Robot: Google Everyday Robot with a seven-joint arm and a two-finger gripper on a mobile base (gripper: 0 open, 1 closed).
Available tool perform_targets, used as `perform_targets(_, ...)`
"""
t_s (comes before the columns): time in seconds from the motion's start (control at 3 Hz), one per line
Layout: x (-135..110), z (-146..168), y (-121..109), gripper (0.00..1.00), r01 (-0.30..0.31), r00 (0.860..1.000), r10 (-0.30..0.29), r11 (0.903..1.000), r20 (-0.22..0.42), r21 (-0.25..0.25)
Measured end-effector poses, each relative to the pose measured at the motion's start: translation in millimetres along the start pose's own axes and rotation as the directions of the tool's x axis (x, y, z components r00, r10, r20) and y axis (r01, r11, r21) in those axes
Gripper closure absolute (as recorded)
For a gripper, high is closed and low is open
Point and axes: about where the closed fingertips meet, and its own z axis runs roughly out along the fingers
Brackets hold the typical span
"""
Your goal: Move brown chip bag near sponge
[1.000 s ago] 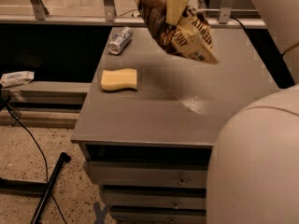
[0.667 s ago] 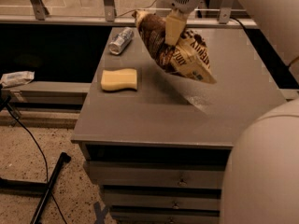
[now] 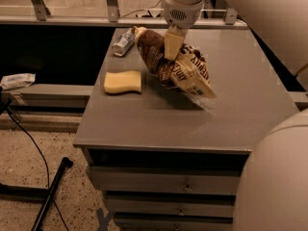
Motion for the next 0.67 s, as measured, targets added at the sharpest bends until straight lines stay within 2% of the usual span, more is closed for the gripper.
perform_targets(0.33,-1.5,1.7,-0.7,0.55,0.001,1.000,-0.001,1.0000,0.004,0.003)
perform_targets(0.67,-4.0,4.1,-2.2,0.24,0.002,1.000,-0.002,1.0000,0.010,0.008)
